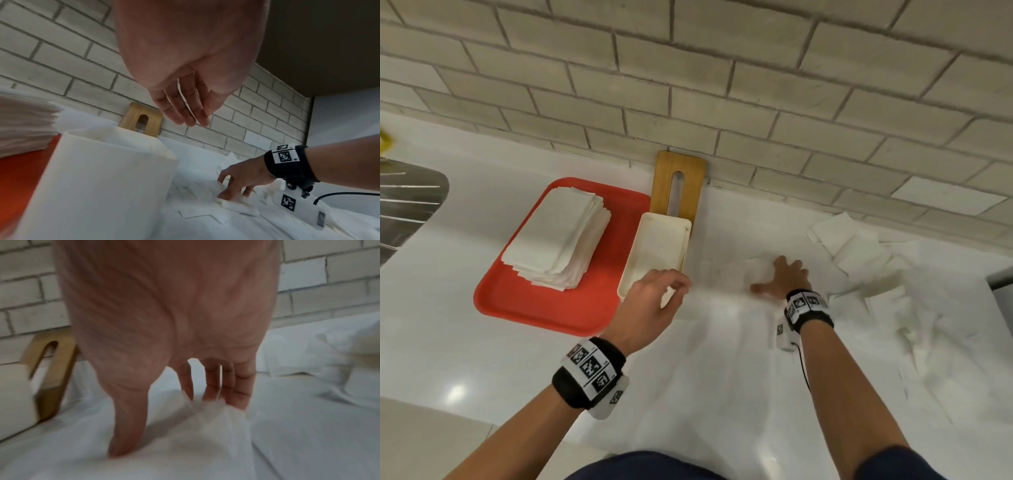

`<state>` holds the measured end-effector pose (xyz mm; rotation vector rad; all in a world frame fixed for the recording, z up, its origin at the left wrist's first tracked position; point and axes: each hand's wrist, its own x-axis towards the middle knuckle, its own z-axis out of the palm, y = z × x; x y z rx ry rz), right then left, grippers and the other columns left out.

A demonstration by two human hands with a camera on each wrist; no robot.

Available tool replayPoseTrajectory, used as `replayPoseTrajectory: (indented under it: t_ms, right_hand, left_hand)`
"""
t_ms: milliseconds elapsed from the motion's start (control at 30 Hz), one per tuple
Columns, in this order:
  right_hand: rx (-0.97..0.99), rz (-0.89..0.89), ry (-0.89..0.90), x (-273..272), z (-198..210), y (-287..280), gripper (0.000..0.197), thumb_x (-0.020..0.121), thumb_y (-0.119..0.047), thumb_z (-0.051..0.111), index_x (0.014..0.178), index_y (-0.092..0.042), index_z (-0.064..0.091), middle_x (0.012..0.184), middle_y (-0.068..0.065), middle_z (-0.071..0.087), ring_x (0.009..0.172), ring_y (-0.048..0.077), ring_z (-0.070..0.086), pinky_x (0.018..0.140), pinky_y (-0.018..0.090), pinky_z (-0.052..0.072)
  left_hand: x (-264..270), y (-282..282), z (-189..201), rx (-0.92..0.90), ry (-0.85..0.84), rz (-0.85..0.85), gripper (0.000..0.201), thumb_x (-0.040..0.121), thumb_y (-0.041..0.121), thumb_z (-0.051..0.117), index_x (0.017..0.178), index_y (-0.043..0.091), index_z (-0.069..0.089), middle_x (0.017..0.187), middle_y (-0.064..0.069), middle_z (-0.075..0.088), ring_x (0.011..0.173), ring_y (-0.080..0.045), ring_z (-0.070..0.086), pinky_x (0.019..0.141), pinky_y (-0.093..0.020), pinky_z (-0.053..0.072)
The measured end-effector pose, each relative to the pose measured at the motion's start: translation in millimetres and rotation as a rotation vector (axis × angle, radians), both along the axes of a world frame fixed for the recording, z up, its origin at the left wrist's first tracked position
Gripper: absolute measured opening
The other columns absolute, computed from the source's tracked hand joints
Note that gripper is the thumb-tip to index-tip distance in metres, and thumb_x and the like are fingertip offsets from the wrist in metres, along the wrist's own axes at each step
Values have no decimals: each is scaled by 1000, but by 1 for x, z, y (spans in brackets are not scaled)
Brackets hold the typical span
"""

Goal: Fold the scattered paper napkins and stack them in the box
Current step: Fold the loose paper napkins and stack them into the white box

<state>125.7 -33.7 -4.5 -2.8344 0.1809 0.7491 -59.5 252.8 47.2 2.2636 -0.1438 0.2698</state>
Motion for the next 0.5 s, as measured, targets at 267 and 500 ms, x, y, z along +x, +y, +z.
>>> replayPoseTrajectory:
  t_ms: [267,500]
  right_hand:
    - [587,18,-327,-85,0,-6,29,103,-37,70,127,-22,66,89,-3,70,81,9,66,75,26,43]
    - [1025,-34,-391,-128,61,-24,18,100,-35,77,112,-26,85,118,-18,79,118,3,71,98,24,56]
  left_hand:
    - [10,-57,-36,4,243,-89,37,103,36,68,137,28,55,129,10,63,112,-5,61,100,-36,55]
    - [25,-92,-23,-218,251,11,63,93,50,78,147,28,53,140,15,62,126,-5,60,109,-29,49]
